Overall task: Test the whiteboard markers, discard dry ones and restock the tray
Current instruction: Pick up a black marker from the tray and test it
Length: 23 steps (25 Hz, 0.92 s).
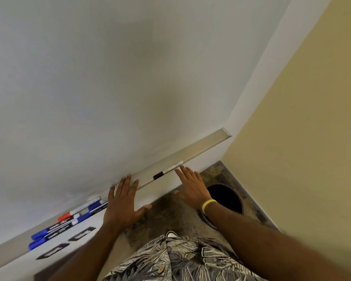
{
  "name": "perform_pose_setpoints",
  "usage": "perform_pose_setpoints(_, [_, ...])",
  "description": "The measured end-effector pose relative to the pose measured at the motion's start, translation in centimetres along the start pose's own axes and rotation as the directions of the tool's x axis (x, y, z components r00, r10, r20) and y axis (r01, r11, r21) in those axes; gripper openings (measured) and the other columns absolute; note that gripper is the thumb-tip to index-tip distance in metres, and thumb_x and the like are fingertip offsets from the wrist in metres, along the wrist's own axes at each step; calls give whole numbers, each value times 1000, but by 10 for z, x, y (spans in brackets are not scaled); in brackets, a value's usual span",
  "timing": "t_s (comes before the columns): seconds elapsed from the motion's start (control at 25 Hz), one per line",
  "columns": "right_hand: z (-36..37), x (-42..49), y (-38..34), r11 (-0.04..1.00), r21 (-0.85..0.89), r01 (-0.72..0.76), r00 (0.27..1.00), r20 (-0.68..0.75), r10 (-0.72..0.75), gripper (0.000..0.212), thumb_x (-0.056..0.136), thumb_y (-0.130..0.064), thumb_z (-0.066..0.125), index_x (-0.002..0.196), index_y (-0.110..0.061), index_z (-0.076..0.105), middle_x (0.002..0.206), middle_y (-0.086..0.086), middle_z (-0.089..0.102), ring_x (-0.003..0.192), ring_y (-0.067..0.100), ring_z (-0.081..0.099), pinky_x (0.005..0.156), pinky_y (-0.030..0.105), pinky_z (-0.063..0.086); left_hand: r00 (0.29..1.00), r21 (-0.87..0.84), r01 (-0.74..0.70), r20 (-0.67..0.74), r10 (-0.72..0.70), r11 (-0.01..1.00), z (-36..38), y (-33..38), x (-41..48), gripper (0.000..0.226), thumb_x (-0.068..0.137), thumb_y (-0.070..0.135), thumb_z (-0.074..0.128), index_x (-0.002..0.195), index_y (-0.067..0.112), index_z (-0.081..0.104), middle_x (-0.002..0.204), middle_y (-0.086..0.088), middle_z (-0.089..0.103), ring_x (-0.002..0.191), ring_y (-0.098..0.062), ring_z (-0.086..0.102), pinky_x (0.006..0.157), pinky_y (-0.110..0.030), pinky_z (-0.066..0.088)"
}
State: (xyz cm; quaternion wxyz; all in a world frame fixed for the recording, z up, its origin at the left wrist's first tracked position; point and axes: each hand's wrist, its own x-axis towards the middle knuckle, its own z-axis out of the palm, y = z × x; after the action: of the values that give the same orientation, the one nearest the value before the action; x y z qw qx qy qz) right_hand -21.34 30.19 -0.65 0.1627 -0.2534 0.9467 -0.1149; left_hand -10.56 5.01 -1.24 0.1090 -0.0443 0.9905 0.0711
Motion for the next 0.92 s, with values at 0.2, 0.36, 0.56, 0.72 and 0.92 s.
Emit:
perform_pose_setpoints(0.2, [3, 39, -28, 989, -61, 136, 989, 75, -131, 76, 95, -40, 54, 157, -22, 13, 165, 3, 9, 152, 25, 9, 122, 43, 8, 993, -34, 99, -53, -101, 995, 0, -22, -22, 98, 79, 88, 24, 155, 26, 20, 163, -2, 1, 150, -22, -5, 119, -49, -3])
perform_pose_setpoints(0.36, [2, 69, -35, 973, -123, 193, 979, 95, -182, 54, 93, -29, 55, 144, -19, 41, 149, 4, 41, 139, 27, 36, 118, 43, 21, 989, -47, 135, -56, -137, 990, -3, -35, -30, 96, 81, 85, 28, 155, 24, 22, 164, -3, 4, 151, -22, 0, 120, -50, 0])
perform_pose_setpoints(0.56, [4, 90, -35, 948, -202, 245, 968, 111, -226, 35, 92, -28, 58, 126, -18, 57, 125, 5, 50, 117, 28, 49, 106, 38, 35, 987, -56, 151, -53, -154, 987, -9, -44, -34, 94, 83, 83, 29, 156, 26, 14, 164, -1, 0, 151, -21, -2, 118, -46, -5])
perform_pose_setpoints(0.72, [3, 101, -35, 939, -231, 256, 964, 128, -232, 28, 94, -33, 59, 118, -19, 62, 118, 4, 54, 113, 26, 51, 101, 38, 37, 987, -118, 142, -61, -150, 983, -7, -44, -33, 91, 84, 80, 33, 155, 25, 19, 164, -1, 8, 151, -21, 6, 118, -43, -2])
perform_pose_setpoints(0.92, [-18, 104, -51, 915, -177, 363, 927, 169, -335, 23, 92, -37, 62, 108, -21, 69, 105, 1, 64, 102, 24, 58, 94, 35, 39, 989, -242, 116, -65, -135, 963, -15, -38, -27, 70, 88, 72, 36, 143, 28, 42, 147, 4, 44, 137, -17, 38, 116, -38, 23])
